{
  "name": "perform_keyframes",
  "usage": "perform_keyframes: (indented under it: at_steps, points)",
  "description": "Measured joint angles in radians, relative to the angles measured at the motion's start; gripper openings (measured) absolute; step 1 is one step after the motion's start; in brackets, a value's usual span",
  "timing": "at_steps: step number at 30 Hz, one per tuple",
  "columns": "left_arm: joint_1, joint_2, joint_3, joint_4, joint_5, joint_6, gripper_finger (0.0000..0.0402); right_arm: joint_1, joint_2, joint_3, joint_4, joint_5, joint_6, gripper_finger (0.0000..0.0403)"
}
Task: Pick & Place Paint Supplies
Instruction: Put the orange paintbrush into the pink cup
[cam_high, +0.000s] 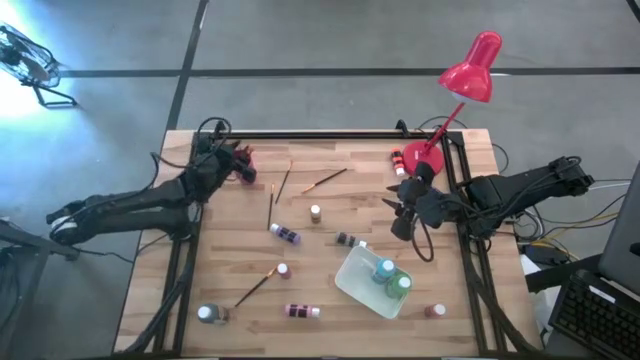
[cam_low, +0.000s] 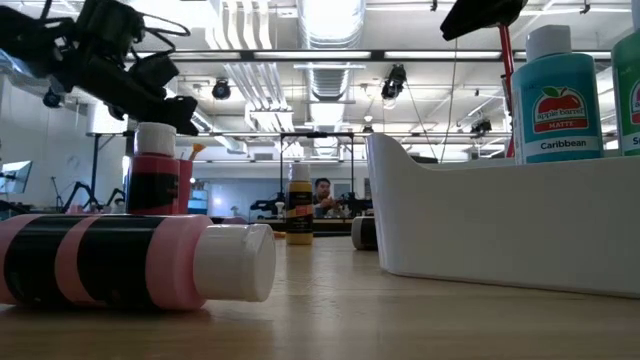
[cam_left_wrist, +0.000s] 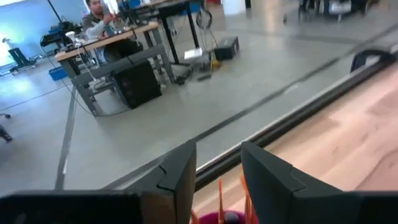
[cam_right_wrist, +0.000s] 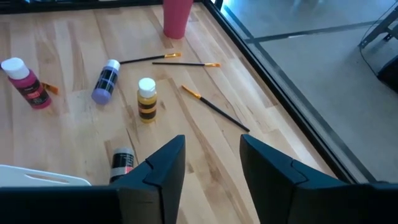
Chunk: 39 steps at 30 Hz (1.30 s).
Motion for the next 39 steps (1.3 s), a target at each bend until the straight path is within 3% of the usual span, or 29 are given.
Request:
perform_keyframes:
  at_steps: [8,13,20,26,32,39]
  points:
    - [-0.001,0.0,0.18,-0.115,0.012,0.01,0.0135,0.0,0.0,-0.003,-0.003,-0.001,0.002,0.0169]
    - [-0.007,0.028,0.376,-0.226,0.126,-0.009,0.0135,0.0,0.0,-0.003,-0.002,-0.001,0.001,0.0176]
    - [-0.041,0.209,0.703,-0.508,0.158,-0.071,0.0135,0.0,0.0,-0.004,-0.001,0.0,-0.002,0.0174]
    - [-0.048,0.402,0.907,-0.734,0.169,-0.181,0.0135,0.0,0.0,-0.01,-0.003,0.0,0.007,0.0156]
    - [-0.05,0.562,1.019,-0.858,0.239,-0.239,0.0135,0.0,0.0,-0.01,-0.004,0.0,0.008,0.0139]
    - [-0.064,0.693,1.045,-0.889,0.386,-0.134,0.0135,0.0,0.0,-0.01,-0.011,-0.001,0.01,0.0125]
